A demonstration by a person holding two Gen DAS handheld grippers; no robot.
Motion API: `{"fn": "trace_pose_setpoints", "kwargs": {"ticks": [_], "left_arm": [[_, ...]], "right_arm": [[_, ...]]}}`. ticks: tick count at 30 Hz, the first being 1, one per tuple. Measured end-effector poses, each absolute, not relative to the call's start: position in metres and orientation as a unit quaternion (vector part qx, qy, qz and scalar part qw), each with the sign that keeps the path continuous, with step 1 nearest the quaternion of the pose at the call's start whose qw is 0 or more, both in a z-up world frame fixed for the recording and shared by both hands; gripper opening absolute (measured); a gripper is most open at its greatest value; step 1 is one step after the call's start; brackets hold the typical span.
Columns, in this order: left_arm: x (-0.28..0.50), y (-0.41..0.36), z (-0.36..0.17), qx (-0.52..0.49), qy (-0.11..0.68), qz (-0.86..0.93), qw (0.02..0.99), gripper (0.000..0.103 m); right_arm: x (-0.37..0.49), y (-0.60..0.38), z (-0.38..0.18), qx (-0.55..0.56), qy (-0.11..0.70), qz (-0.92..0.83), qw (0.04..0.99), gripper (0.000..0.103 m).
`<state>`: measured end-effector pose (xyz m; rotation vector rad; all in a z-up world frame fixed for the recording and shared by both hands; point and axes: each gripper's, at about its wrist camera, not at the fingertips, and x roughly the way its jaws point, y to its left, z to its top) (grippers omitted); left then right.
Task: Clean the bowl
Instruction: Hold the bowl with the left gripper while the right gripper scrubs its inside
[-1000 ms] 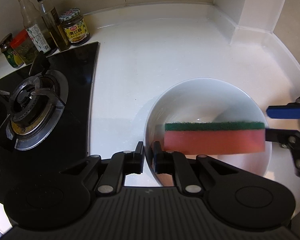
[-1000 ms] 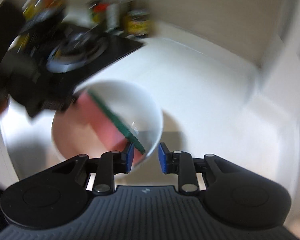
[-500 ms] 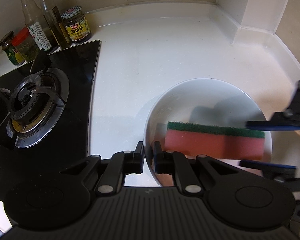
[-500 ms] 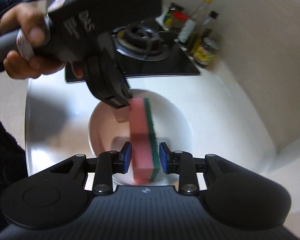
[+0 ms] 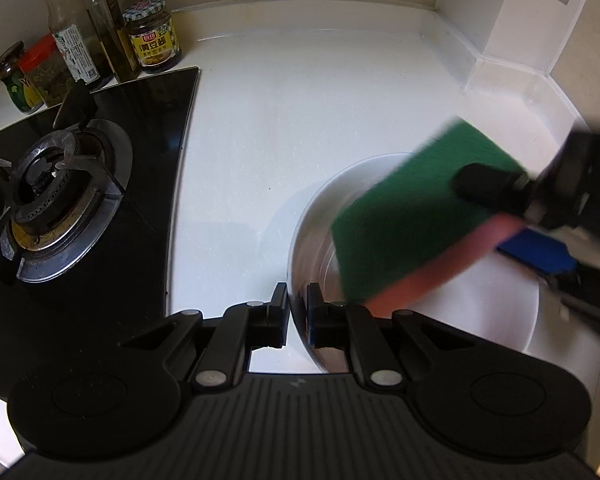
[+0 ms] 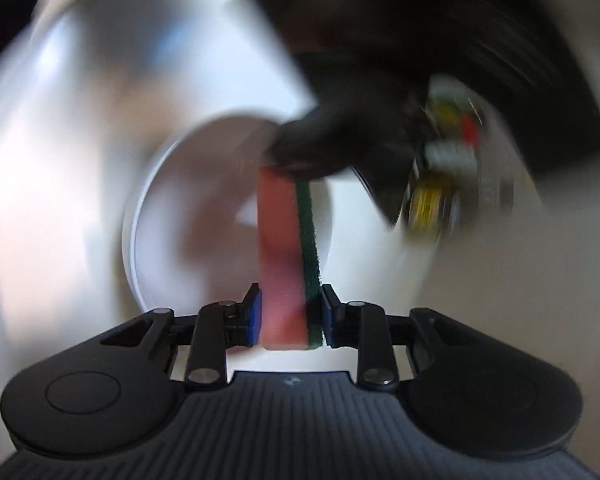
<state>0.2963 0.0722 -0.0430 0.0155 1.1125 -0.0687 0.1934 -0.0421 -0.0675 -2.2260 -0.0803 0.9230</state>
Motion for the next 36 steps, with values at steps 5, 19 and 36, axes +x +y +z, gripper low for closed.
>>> {"fn": "trace_pose_setpoints", "kwargs": {"ticks": [5, 19, 36], "left_arm": [[0.294, 0.072, -0.044, 0.008, 0.523, -0.036, 0.851, 0.008], [0.297, 0.069, -0.045, -0.002, 0.509, -0.028, 0.860, 0.016], [0.280, 0.088, -0.025, -0.069, 0.511, -0.009, 0.857, 0.012]], "right_arm": [[0.206, -0.072, -0.105, -0.920, -0.178, 0.289, 0.196, 0.024], [0.184, -0.038, -0.045, -0.868, 0.104, 0.432, 0.221, 0.024], [0.224, -0.053, 0.039, -0.624, 0.225, 0.523, 0.535, 0.024]]}}
